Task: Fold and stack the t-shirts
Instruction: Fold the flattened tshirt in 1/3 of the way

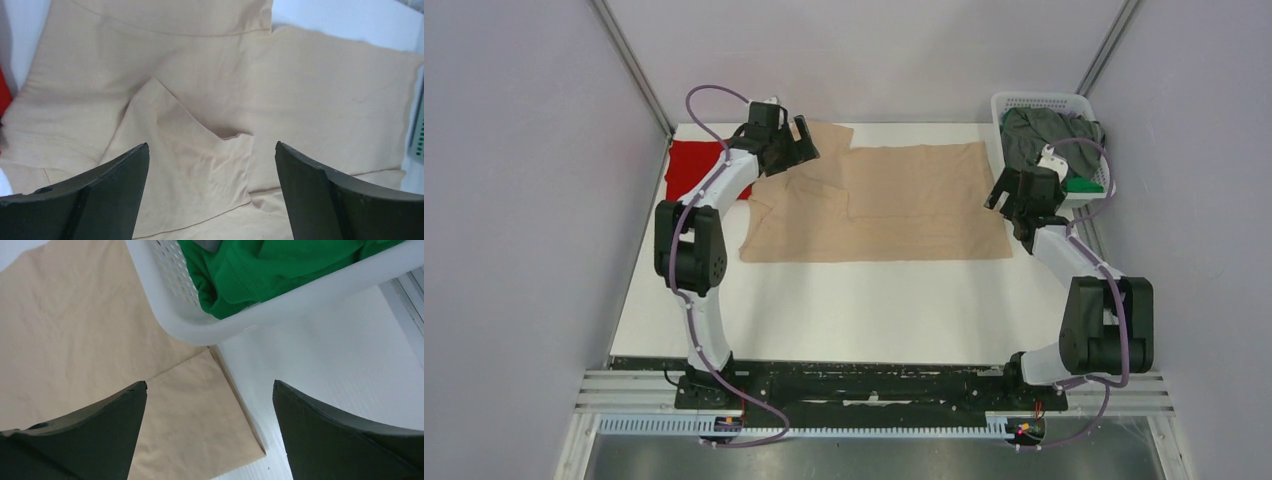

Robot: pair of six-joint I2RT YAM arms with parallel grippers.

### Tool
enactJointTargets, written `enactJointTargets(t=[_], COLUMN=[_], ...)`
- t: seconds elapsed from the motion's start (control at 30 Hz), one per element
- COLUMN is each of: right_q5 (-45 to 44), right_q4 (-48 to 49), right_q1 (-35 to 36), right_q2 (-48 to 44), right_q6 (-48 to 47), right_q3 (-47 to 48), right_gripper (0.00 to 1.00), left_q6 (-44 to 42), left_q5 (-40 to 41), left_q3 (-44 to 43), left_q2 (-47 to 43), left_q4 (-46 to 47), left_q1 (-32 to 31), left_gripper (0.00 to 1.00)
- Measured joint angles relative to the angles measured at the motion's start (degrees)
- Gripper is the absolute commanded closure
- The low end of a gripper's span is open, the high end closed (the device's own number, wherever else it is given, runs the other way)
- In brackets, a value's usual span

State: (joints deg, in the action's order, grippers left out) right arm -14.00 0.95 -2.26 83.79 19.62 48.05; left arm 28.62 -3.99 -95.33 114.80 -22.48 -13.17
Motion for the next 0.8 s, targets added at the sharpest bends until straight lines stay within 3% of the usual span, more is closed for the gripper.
enactJointTargets(t=[0.17,0.37,0.53,0.8], right_q5=[0.3,4.5,9.2,10.8], right_q4=[-2.4,-0.5,1.7,1.7], right_q1=[0.0,5.6,12.8,15.7], right_q2=[-4.5,-11.7,-3.6,7.9], right_q6=[-0.2,-1.5,-3.9,-4.4], right_q3=[-1.6,-8.3,-7.0,-4.7], right_gripper=[0.02,0.02,0.02,0.02], left_q6=[0.1,2.0,4.0,5.4], left_q5=[-1.6,-5.9,-9.5,-10.1], left_q3=[0.9,17.8,23.4,29.8], left_q2=[-2.5,-11.5,-9.8,-8.3], left_q4=[0.7,4.0,6.8,11.3], left_q1=[0.9,0.1,-0.2,-0.1], left_gripper=[0.0,0.0,0.0,0.0])
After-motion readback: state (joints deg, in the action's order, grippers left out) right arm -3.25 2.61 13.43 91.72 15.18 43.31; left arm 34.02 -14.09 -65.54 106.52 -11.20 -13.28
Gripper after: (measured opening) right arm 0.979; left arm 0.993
